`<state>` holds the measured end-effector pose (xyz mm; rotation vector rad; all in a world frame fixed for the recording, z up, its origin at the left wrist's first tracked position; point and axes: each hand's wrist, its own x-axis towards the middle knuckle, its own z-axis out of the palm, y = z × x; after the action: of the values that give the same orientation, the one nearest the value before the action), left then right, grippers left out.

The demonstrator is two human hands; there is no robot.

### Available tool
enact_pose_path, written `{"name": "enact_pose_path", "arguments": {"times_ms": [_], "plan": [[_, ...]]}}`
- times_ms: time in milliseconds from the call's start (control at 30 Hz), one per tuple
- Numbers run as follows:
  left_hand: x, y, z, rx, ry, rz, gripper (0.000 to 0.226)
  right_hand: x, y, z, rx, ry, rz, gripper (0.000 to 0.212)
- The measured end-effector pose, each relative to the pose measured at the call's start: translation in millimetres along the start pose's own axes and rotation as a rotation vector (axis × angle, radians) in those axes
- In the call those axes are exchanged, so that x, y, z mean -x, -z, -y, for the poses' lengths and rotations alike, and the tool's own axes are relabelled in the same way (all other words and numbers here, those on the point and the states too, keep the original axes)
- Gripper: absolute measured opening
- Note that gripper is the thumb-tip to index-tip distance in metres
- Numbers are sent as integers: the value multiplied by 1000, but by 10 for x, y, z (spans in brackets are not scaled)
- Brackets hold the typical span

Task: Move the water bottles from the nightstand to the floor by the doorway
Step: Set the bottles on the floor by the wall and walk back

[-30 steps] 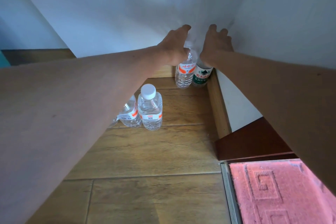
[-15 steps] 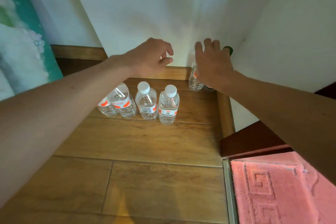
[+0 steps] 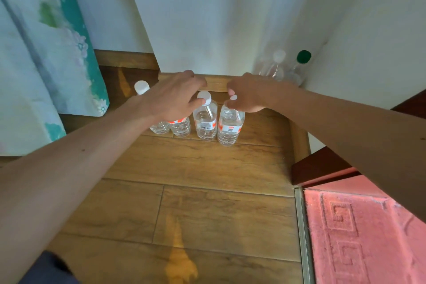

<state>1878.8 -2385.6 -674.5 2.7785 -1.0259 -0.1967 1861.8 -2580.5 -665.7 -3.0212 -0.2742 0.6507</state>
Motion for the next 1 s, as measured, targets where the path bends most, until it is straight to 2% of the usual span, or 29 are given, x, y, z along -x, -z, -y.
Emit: {"name": "enact_pose_path", "arguments": {"times_ms": [233,400,600,833,1000], "plan": [[31,-113,67,28,11,-46,30,-15,-96,65,-6,-17,-94,37],[-71,-257,2,54,43,-85,25,-66,-172,80,-13,-39,-133,25],[-225,-340,-179,-91,129,-196,42,-94,-296,-15,-77,-1,-154,34],[-381,-347,-188,-128,300,-143,42,-99,-268,-132,-109,29,-140,41],[-338,-384,-208,-108,278,-120,27,-108,-253,-170,-119,59,-123,38]]}}
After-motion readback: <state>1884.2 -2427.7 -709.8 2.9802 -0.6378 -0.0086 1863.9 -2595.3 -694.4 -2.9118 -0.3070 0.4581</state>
